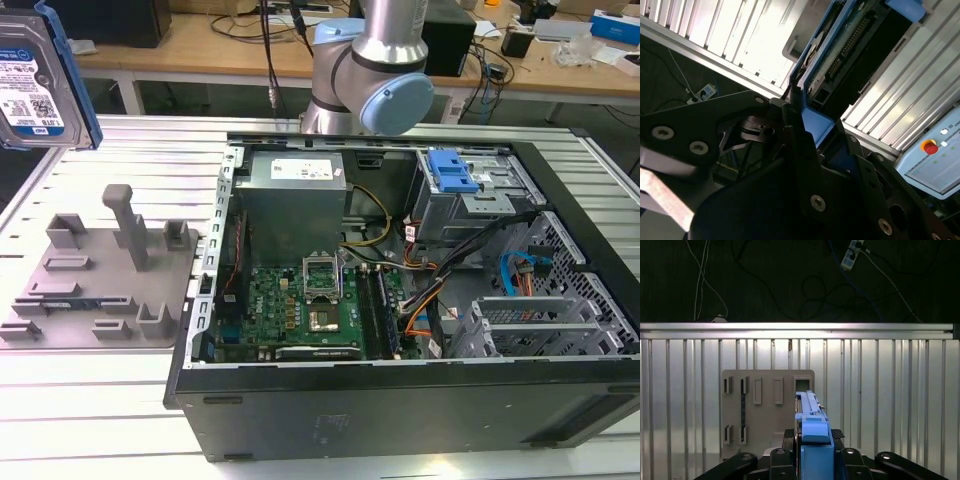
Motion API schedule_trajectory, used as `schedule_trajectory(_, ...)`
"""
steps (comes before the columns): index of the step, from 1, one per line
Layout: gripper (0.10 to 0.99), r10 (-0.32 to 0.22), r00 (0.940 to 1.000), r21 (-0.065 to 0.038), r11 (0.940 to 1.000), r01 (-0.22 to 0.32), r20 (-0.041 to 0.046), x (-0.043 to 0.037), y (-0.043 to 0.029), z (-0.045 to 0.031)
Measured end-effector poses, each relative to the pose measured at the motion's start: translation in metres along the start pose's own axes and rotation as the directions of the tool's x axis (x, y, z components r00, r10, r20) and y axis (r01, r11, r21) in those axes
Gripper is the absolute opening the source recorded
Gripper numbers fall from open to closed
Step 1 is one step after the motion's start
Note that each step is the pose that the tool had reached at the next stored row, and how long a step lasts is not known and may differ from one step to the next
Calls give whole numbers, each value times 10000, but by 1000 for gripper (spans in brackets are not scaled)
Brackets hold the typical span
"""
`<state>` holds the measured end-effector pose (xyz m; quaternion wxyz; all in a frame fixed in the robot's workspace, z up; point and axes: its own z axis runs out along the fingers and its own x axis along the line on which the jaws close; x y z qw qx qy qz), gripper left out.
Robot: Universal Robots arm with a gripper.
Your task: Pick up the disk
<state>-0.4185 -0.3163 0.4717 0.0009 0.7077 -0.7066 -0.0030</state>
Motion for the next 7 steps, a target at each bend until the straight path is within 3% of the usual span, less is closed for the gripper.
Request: schedule_trajectory(7, 369, 0, 10000, 2, 10000, 0, 0, 0, 0, 0)
